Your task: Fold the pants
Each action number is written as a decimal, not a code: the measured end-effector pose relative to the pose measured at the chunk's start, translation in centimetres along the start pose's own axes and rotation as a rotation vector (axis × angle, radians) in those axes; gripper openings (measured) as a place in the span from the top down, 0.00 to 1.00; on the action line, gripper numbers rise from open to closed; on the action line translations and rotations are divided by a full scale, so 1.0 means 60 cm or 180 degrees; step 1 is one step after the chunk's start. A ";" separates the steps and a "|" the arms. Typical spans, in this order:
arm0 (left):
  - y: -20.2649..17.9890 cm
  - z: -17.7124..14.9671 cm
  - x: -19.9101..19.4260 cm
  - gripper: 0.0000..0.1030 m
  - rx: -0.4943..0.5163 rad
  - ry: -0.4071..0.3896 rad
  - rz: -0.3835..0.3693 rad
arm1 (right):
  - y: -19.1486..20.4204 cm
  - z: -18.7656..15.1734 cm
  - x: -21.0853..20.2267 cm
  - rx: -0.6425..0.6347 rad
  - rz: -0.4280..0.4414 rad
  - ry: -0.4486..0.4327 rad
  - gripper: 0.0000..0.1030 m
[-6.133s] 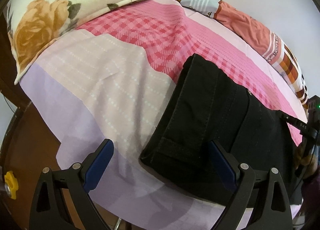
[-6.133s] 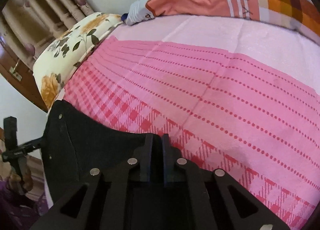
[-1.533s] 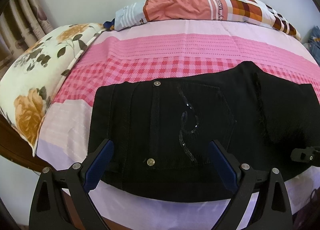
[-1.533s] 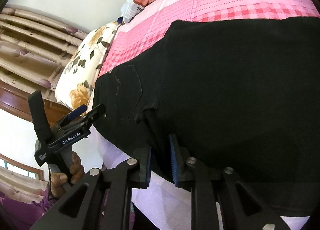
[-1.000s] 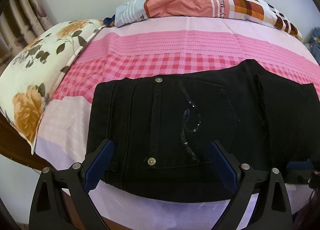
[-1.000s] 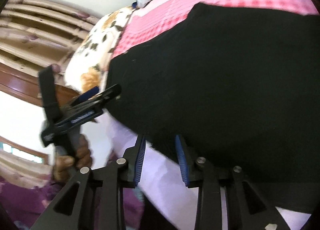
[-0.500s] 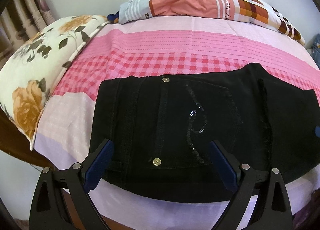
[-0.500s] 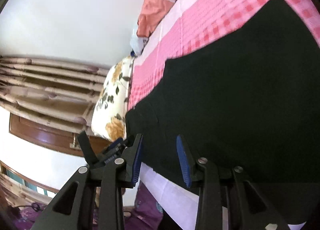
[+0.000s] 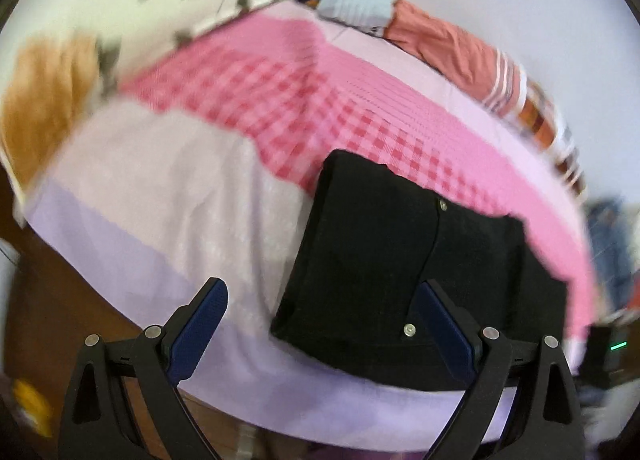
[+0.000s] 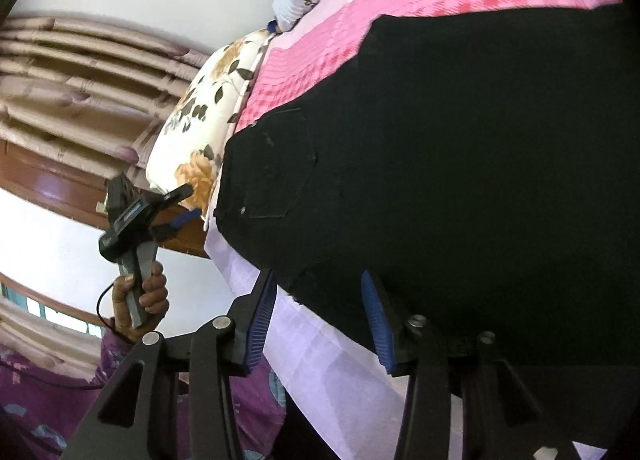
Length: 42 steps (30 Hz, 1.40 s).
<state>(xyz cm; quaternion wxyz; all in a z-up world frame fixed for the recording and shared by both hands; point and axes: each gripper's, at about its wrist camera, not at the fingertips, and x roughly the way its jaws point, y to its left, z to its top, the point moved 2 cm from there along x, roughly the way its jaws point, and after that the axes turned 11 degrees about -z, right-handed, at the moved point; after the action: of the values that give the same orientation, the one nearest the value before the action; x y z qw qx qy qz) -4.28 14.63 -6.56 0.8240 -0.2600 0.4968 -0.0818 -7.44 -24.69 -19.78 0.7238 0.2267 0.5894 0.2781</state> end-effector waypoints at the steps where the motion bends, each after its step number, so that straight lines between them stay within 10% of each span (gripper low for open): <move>1: 0.025 -0.001 -0.005 0.08 -0.0197 0.0015 -0.0188 | -0.006 -0.001 -0.002 0.0045 0.0016 -0.0004 0.59; 14: 0.069 -0.082 0.056 0.32 -0.1099 0.0489 -0.1130 | -0.019 0.008 0.000 0.0287 0.0050 -0.0042 0.58; 33: 0.061 -0.061 0.056 0.32 -0.1177 0.0128 -0.1515 | -0.036 0.012 0.003 0.0459 0.0192 -0.0081 0.58; 42: 0.063 -0.072 0.087 0.31 -0.1172 0.0157 -0.1343 | -0.038 0.011 0.003 0.0461 0.0190 -0.0086 0.58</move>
<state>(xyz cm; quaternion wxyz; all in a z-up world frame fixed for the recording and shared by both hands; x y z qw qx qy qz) -5.89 14.27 -14.14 0.7154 -0.5008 0.4581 -0.1662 -6.44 -26.26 -21.26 0.7048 0.2996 0.5912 0.2531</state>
